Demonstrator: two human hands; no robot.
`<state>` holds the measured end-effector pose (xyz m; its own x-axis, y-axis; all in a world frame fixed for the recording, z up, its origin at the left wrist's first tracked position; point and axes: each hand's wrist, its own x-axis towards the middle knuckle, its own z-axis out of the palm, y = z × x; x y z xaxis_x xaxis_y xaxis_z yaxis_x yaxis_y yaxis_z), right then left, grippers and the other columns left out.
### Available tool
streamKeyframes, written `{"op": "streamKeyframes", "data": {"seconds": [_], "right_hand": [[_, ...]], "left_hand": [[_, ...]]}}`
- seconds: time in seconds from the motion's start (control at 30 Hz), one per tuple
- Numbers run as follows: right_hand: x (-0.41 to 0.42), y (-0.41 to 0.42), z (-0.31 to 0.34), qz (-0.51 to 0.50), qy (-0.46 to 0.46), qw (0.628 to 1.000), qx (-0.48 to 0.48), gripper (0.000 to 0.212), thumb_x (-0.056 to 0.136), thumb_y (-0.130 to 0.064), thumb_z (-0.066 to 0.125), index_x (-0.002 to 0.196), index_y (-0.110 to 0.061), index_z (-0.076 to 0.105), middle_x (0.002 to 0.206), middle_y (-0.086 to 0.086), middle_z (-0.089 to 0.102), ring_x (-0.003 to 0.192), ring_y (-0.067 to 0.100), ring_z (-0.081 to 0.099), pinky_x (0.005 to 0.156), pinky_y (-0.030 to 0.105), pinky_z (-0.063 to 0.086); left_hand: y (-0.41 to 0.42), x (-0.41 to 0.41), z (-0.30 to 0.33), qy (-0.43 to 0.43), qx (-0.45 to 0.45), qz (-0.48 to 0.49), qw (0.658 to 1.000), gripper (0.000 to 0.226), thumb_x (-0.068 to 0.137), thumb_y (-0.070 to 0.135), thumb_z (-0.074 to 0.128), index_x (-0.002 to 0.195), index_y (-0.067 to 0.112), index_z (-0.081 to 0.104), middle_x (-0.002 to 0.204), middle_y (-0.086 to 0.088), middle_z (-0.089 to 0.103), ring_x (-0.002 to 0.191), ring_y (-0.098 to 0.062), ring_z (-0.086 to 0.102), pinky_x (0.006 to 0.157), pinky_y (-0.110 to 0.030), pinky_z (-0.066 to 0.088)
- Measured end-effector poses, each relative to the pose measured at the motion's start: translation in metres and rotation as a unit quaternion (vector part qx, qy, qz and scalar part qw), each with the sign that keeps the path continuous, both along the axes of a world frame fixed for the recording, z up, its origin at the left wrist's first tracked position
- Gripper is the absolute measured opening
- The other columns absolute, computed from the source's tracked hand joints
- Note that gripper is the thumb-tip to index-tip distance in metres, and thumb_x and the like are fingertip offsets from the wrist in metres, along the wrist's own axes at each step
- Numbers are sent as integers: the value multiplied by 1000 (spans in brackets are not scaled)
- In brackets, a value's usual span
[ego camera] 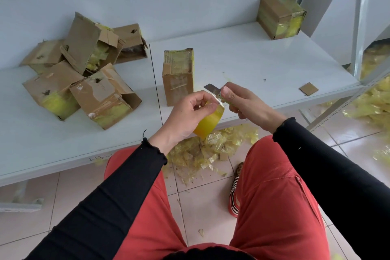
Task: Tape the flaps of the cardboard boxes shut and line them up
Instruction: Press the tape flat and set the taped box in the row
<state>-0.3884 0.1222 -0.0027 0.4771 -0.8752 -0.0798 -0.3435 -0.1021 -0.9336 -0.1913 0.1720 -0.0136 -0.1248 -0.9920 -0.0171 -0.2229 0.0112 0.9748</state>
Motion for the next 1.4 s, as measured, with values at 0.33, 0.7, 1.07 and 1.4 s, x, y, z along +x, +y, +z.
{"op": "streamKeyframes", "data": {"seconds": [0.33,0.7,1.07,1.4], "right_hand": [[-8,-12,-20,-10,-41,999,-12,28,107,-26,54,93,-2,54,58,-20,37,51,6,29,47,18,27],[-11,-63,-43,-251,-108,952,135,16,98,-12,55,94,-24,66,71,-9,60,60,7,52,56,22,42],[-31,-99,-74,-270,276,916,-106,34,99,-14,54,132,-15,61,133,12,57,122,34,49,97,41,42],[47,-58,-23,-224,2,960,-168,22,96,-30,63,80,-15,62,77,-6,70,67,-1,60,62,18,43]], "left_hand": [[-20,-5,-14,-14,1,-10,1000,12,100,16,68,107,8,73,100,-25,70,83,-16,60,77,-27,46],[-72,-54,-34,-266,-185,98,941,37,99,22,65,124,14,40,85,4,58,70,-14,52,57,-31,32],[-60,-60,-56,-427,-229,-88,870,51,96,-4,50,145,11,52,169,-14,23,155,-29,19,128,-38,13],[-27,61,-6,-328,-363,127,863,19,96,3,62,110,9,74,127,-10,62,121,-25,52,107,-23,36]]}}
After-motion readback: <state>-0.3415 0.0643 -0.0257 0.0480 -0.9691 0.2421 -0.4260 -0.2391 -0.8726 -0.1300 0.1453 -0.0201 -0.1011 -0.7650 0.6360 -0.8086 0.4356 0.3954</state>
